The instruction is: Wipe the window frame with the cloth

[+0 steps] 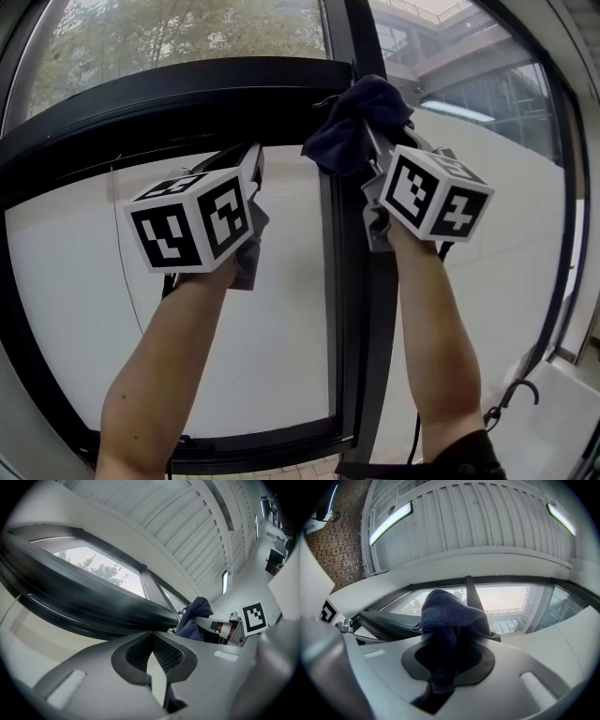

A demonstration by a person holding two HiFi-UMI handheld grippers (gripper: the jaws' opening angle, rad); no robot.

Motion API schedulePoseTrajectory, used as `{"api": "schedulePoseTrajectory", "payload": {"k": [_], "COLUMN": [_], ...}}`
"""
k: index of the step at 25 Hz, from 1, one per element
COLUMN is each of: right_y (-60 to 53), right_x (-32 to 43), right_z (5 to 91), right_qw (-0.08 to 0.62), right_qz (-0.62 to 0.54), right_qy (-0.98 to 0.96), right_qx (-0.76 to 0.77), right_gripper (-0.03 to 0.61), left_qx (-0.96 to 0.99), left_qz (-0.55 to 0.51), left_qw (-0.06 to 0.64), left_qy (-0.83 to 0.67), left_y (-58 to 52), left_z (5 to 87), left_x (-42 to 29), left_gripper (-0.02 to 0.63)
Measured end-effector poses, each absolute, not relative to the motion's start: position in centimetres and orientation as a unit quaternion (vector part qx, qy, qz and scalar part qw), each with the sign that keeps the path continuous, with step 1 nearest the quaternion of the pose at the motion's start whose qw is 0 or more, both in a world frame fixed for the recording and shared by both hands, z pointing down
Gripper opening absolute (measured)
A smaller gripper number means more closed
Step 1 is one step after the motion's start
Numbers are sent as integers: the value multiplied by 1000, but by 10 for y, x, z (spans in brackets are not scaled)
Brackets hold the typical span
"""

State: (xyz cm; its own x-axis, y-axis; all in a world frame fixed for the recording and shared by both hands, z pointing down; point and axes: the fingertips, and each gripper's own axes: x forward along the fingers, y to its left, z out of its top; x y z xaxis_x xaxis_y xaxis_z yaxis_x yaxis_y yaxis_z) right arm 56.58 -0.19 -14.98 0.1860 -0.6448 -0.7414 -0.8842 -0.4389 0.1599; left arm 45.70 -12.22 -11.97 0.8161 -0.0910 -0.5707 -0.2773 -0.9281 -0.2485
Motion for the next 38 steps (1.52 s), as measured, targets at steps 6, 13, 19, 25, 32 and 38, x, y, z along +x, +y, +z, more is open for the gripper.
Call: {"api": "schedulePoseTrajectory", "payload": {"k": [6,13,19,25,32,38], "right_y": [25,22,8,-5,-17,-25], "right_x": [571,571,571,577,587,583], "right_z": [-157,-152,-150,-153,-151,-136], "right_qw": [144,138,118,89,55,25], "right_qz": [375,356,354,361,368,367], "right_qy": [475,467,445,449,458,471], "right_qx": [-783,-798,-814,-812,-808,-802], "right_gripper": [60,60,60,60,58,58], "left_qx": [-943,-944,-946,-942,-944,-951], "left_qz": [286,287,284,280,285,271], "left_qw": [158,162,155,186,157,132], "left_qy": [66,28,9,25,46,68], "left_y": [-105,-92,-105,-98,-100,-116], "left_z": [-134,-138,-122,-113,-111,-90], "left_x": [449,449,457,465,467,470], "left_gripper": [-6,-6,-6,-8,-6,-6]}}
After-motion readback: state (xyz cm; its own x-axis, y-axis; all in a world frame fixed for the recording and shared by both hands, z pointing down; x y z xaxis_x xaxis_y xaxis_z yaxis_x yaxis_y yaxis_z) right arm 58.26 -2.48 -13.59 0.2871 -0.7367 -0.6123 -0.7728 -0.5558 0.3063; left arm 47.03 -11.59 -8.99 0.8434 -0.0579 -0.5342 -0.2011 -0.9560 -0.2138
